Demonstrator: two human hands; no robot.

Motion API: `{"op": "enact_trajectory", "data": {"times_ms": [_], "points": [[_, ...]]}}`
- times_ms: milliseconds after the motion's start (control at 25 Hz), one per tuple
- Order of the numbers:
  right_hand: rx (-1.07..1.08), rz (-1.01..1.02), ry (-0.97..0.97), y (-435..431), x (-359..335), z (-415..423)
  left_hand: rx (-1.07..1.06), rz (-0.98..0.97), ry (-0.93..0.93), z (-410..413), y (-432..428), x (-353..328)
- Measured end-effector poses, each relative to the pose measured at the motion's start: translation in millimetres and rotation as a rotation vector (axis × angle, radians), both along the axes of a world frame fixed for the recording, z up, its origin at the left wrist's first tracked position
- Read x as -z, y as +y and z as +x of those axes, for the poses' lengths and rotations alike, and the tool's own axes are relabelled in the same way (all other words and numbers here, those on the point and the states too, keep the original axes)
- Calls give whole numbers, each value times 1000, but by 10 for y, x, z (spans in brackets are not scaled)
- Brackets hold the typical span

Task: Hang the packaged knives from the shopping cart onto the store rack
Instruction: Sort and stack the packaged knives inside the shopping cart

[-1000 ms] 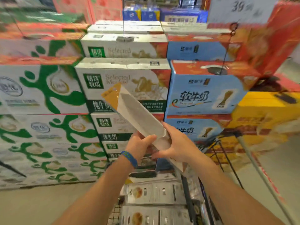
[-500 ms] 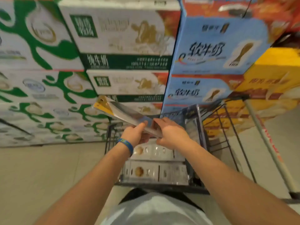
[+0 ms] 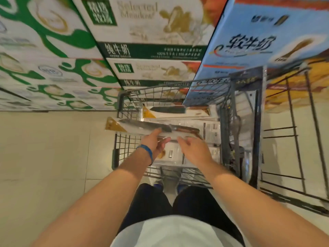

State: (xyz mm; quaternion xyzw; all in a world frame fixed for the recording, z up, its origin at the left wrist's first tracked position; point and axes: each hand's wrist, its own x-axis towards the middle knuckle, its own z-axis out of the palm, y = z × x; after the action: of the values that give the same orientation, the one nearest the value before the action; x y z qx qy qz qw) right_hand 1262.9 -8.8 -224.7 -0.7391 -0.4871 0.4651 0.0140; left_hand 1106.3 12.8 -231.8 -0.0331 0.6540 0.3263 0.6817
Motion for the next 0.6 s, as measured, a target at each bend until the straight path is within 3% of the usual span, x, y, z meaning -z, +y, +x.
{"op": "enact_trajectory", "data": {"times_ms": [80, 120, 200, 320, 480, 600], "points": [[508, -333, 374, 53, 199, -8, -2, -20, -41, 53, 30, 274], [692, -359, 519, 109, 332, 13, 15, -22, -73, 101, 57, 402], [927, -285, 680, 232, 612, 39, 63, -6, -149, 205, 148, 641], [1257, -122, 759, 418, 847, 44, 203, 76, -146, 278, 313, 899], [1292, -50, 632, 702, 1156, -24, 504, 134, 151, 99, 315, 1281], [1384, 28, 811, 890, 1345, -108, 1051, 148, 719, -202, 149, 1572]]}}
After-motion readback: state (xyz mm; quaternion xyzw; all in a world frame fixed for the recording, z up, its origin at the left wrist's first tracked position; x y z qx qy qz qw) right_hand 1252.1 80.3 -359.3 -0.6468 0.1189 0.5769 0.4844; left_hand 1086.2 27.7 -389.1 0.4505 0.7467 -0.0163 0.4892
